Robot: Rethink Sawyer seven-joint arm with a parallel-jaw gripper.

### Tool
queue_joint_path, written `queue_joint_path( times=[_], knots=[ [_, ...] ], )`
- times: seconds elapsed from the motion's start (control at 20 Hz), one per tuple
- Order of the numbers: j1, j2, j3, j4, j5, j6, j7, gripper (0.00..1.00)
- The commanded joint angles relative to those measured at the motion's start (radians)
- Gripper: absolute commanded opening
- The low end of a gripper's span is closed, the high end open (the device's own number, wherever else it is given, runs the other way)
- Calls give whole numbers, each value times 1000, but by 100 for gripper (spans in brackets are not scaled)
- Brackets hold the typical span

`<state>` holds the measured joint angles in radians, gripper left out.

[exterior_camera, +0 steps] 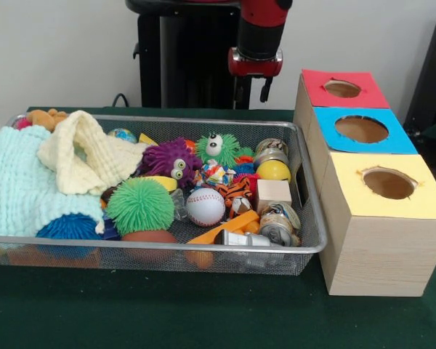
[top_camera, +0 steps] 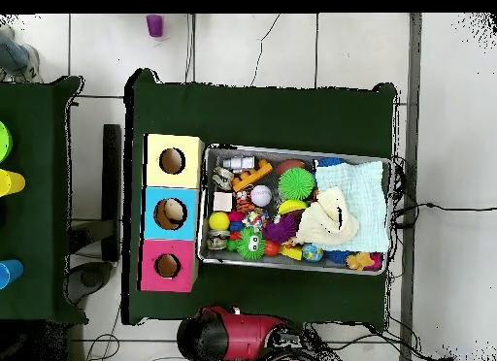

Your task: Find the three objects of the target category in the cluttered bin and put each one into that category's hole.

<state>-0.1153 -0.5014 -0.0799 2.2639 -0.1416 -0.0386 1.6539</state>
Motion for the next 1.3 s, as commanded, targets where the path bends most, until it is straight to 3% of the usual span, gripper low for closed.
queue_joint_path(
  times=[0.05, 0.3, 0.65, 1.3],
  knots=[
    [-2, -103, 58, -41, 103, 139, 209, 100],
    [4, -161, 50, -64, 129, 263, 185, 100],
    [30, -205, 37, -110, 147, 365, 177, 100],
    [61, -114, 20, -292, 166, 440, 154, 100]
  ],
)
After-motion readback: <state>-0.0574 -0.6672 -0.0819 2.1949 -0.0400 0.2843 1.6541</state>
